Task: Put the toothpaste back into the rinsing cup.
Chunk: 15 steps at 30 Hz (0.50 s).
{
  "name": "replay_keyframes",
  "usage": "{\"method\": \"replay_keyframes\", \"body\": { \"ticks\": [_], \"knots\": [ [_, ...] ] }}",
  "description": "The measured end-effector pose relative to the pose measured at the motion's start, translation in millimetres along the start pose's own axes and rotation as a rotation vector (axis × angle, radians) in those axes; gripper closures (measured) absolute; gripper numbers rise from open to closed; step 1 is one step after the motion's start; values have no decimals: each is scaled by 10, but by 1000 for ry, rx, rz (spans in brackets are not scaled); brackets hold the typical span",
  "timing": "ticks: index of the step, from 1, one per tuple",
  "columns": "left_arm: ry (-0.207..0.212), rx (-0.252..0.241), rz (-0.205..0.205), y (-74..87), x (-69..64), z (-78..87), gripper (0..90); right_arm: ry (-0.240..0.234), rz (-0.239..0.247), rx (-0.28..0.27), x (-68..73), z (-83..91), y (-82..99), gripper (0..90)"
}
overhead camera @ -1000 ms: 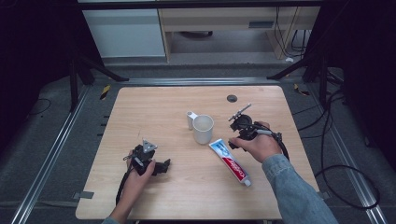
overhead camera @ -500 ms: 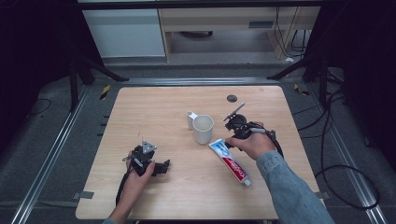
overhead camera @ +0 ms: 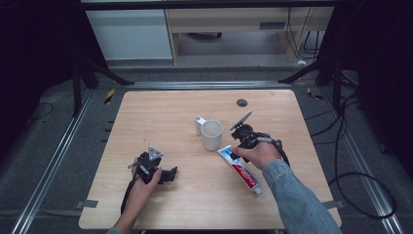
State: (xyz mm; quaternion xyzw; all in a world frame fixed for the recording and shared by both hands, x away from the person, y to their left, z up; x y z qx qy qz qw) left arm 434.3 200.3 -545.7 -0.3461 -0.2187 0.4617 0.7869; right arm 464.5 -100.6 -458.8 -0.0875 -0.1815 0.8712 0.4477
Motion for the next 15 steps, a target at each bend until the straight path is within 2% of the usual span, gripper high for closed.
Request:
{"method": "replay_keyframes", "body": {
  "ticks": [4,7,15],
  "knots": [
    [1,0,4,1,-3,0,0,-7,7,27,47,-116,34,306],
    [1,-1,4,0,-3,-1,0,-10,-12,51,73,-205,53,322],
    [2,1,2,-1,-3,-3,0,-22,-22,73,87,-309,67,327]
  ]
}}
Point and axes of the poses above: each handheld gripper's, and its own axes: z roughly backward along the jaws, y roughly out of its underside, x roughly to its left, the point moved 5 cm from there along -z, roughly forward along the jaws, and after that the axes turned 3 degrees about -x, right-handed, at the moved point
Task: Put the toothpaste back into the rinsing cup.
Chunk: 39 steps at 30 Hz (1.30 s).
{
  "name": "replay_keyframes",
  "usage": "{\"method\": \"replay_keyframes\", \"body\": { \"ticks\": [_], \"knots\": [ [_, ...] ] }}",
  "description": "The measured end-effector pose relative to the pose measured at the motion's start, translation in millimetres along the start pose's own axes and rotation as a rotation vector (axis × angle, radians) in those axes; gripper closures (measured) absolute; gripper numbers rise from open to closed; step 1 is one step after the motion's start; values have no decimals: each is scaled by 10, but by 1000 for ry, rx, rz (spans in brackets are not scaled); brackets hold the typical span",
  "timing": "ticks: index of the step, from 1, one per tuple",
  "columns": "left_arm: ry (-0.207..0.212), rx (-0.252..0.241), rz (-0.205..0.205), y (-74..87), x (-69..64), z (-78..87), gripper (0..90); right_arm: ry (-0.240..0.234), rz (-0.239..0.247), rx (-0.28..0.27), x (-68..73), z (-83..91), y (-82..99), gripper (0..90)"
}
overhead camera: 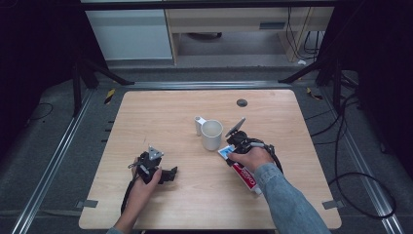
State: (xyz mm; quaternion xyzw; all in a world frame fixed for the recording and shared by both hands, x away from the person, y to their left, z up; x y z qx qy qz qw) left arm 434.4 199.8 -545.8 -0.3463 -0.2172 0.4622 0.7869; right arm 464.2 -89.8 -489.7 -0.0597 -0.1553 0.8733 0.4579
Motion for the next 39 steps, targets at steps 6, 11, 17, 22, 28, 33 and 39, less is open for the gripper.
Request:
{"method": "replay_keyframes", "body": {
  "ticks": [6,11,17,22,28,33,39],
  "knots": [
    [0,0,0,0,0,0,0,-7,1,17,15,-91,9,346],
    [0,0,0,0,0,0,0,-7,6,22,7,-129,5,372],
    [0,0,0,0,0,0,0,-11,-2,25,-8,-179,7,390],
    [1,0,0,-1,-1,-1,0,-4,2,28,-10,-209,8,395],
    [0,0,-1,-1,0,-1,0,-5,-9,32,-34,-237,-8,417],
    [0,0,-1,-1,0,0,0,1,-1,33,-47,-249,-20,433],
    [0,0,-2,-1,1,0,0,-4,5,31,-57,-259,-30,437]
  ]
}}
Point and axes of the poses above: each handheld gripper's, and its own axes: z roughly backward along the jaws, y roughly out of its underside, x roughly to its left, the point moved 5 cm from there along -z, roughly forward along the jaws, and after that the axes turned 3 degrees about -x, right-handed, at the moved point
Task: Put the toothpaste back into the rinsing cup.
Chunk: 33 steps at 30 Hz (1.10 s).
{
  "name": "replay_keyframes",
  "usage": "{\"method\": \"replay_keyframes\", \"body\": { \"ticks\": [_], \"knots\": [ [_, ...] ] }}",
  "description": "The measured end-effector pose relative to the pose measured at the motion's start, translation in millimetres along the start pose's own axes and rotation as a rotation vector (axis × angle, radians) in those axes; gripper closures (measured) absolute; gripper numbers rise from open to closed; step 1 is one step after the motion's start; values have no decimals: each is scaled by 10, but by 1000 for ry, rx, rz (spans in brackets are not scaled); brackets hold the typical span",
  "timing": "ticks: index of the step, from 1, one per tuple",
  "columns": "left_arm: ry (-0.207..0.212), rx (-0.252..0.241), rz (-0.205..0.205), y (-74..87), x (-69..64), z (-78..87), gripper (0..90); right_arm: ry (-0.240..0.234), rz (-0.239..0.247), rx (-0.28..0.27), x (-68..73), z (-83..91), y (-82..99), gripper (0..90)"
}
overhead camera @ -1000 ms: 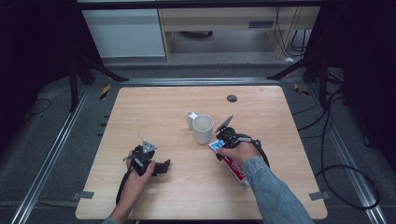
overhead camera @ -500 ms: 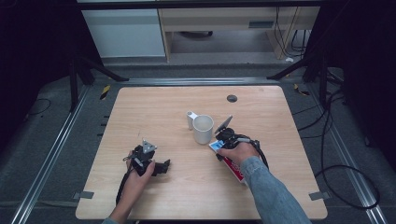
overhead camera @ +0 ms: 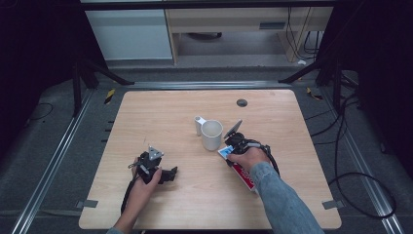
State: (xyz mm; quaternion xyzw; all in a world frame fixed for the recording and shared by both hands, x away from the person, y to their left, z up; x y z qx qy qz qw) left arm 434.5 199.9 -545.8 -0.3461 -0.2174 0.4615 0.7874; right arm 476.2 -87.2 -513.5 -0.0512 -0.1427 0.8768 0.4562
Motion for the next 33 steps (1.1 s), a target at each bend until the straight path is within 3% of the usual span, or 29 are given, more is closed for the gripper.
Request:
{"method": "replay_keyframes", "body": {
  "ticks": [33],
  "knots": [
    [0,0,1,0,-1,0,0,-4,20,-4,4,-51,8,455]
  ]
}}
Point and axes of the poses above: each handheld gripper's, and its own axes: z roughly backward along the jaws, y roughly out of its underside, x roughly to its left, the point moved 5 cm from there along -z, roughly forward along the jaws, and after that the axes turned 3 degrees about -x, right-handed, at the moved point
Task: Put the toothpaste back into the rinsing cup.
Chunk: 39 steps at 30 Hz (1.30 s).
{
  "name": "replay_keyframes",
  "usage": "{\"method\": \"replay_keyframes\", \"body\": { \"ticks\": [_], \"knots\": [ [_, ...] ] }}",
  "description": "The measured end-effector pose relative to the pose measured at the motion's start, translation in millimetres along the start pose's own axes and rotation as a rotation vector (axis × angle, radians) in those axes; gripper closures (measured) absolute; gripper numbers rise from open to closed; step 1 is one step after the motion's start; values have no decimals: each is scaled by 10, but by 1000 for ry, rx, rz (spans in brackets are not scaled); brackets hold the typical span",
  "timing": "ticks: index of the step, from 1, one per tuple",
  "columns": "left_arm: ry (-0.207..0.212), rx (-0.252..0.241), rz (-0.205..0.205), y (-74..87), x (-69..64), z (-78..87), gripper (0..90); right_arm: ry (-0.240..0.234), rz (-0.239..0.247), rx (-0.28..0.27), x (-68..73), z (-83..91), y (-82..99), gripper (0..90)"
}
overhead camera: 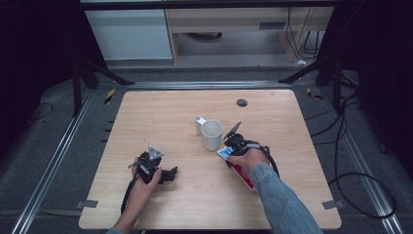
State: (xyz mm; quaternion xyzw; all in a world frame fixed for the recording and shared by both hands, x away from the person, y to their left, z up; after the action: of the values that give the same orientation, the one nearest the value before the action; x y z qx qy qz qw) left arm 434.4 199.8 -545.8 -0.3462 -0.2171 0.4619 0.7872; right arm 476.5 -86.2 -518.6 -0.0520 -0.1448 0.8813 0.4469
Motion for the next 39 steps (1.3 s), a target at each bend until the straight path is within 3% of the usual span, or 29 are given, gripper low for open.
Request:
{"method": "replay_keyframes", "body": {
  "ticks": [7,8,9,11,15,16,21,39],
  "knots": [
    [0,0,0,0,0,0,0,24,35,-3,35,15,11,523],
    [0,0,0,0,0,0,0,37,85,-16,17,14,19,542],
    [0,0,0,0,0,0,0,33,51,-9,51,25,21,550],
    [0,0,0,0,0,0,0,37,73,-24,41,27,30,578],
    [0,0,-1,0,0,0,0,33,65,-36,48,55,45,635],
    [0,0,-1,0,0,0,0,25,85,-48,33,75,51,670],
    [0,0,-1,-1,0,-1,0,-4,85,-70,7,123,80,710],
    [1,0,-1,-1,0,0,0,44,125,-44,-95,351,114,725]
  ]
}}
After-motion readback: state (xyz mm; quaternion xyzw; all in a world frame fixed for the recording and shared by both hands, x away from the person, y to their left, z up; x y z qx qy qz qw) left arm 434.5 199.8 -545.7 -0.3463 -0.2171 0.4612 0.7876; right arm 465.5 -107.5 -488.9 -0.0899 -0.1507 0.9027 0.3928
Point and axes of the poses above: each handheld gripper's, and its own axes: z roughly backward along the jaws, y roughly out of its underside, x roughly to its left, the point moved 5 cm from there along -z, roughly forward along the jaws, and after that the axes turned 3 degrees about -x, right-handed, at the moved point
